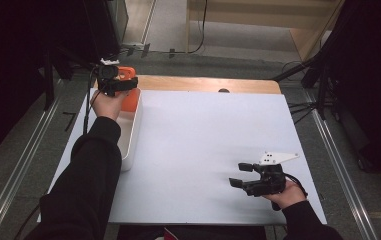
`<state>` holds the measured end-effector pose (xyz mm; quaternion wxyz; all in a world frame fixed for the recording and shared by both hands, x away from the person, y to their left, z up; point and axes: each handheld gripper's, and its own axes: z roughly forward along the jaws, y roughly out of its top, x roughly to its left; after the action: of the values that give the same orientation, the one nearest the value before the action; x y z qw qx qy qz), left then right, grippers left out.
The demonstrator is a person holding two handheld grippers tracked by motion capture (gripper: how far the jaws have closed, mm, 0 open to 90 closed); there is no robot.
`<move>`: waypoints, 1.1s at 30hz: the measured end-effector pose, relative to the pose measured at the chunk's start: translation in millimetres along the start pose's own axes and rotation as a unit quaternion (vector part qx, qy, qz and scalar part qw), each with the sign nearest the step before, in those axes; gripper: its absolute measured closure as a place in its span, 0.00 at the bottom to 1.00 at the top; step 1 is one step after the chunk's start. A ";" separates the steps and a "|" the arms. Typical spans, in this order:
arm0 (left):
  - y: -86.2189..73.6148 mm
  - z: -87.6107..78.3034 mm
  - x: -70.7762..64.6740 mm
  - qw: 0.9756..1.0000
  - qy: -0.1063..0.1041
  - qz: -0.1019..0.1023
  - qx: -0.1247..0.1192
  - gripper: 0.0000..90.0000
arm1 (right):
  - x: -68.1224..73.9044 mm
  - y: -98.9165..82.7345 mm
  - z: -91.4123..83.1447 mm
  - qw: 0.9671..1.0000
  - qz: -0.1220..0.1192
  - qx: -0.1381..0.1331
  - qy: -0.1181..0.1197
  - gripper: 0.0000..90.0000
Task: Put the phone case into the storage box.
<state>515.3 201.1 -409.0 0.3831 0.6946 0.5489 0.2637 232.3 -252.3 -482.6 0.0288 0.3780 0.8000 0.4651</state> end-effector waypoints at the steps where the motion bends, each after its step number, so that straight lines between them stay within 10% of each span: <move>1: -0.7 0.6 -0.1 1.000 0.000 -0.001 0.000 0.17 | 0.0 0.0 0.0 1.000 0.000 0.000 0.000 0.29; 33: -6.7 6.3 -2.0 1.000 0.002 0.005 0.025 0.16 | 0.0 0.4 -0.4 1.000 0.000 -0.003 0.000 0.29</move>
<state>516.0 198.4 -417.9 0.3634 0.7063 0.5523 0.2531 232.4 -252.5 -482.0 0.0298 0.3779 0.7984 0.4678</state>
